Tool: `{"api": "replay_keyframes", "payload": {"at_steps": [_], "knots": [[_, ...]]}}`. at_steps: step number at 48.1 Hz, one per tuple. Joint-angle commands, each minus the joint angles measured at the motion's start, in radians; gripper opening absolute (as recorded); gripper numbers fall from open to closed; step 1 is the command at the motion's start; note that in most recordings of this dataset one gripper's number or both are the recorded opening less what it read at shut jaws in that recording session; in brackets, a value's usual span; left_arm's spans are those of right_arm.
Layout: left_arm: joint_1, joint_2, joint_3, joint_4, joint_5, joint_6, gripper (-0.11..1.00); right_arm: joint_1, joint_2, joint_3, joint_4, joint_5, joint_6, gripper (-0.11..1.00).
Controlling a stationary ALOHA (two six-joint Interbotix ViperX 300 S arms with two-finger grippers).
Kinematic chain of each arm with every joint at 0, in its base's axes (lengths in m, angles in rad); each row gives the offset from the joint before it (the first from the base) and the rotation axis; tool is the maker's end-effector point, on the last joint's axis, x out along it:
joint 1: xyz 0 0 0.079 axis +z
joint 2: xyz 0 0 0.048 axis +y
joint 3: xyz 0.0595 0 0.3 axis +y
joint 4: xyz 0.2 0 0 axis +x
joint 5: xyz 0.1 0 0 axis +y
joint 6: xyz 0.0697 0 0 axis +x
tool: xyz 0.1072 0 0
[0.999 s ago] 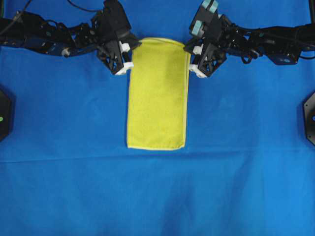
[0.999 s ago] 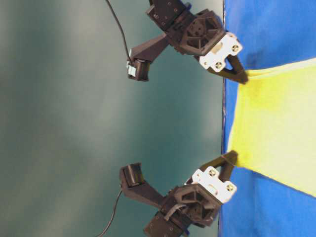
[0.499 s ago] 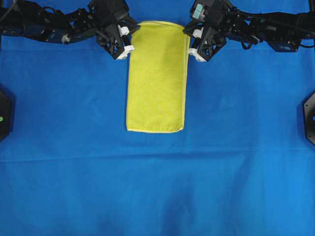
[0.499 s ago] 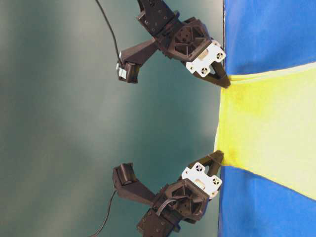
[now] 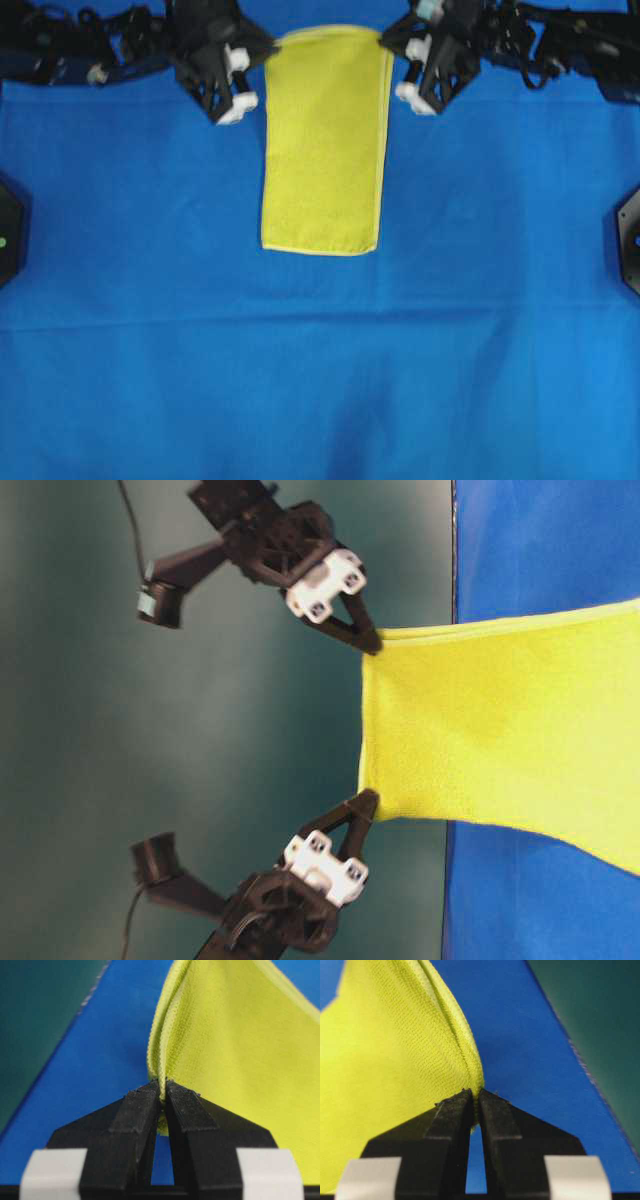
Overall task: Fold a vertical towel.
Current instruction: 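Lift the top edge and fold it down toward the bottom edge, then lower the folded edge onto the towel and open both grippers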
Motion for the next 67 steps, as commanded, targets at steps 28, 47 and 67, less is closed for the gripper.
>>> {"api": "replay_keyframes", "payload": {"at_steps": [28,47,67], "knots": [[-0.305,-0.069,0.137,0.000,0.008,-0.129,0.04,0.281,-0.063,0.084,0.043,0.072,0.026,0.08],[-0.400,0.095,0.130,0.000,-0.052,-0.192,0.04,0.374,0.054,0.115,0.054,-0.020,0.123,0.08],[-0.420,0.101,0.123,0.000,-0.052,-0.196,0.04,0.396,0.089,0.110,0.055,-0.043,0.146,0.08]]}}
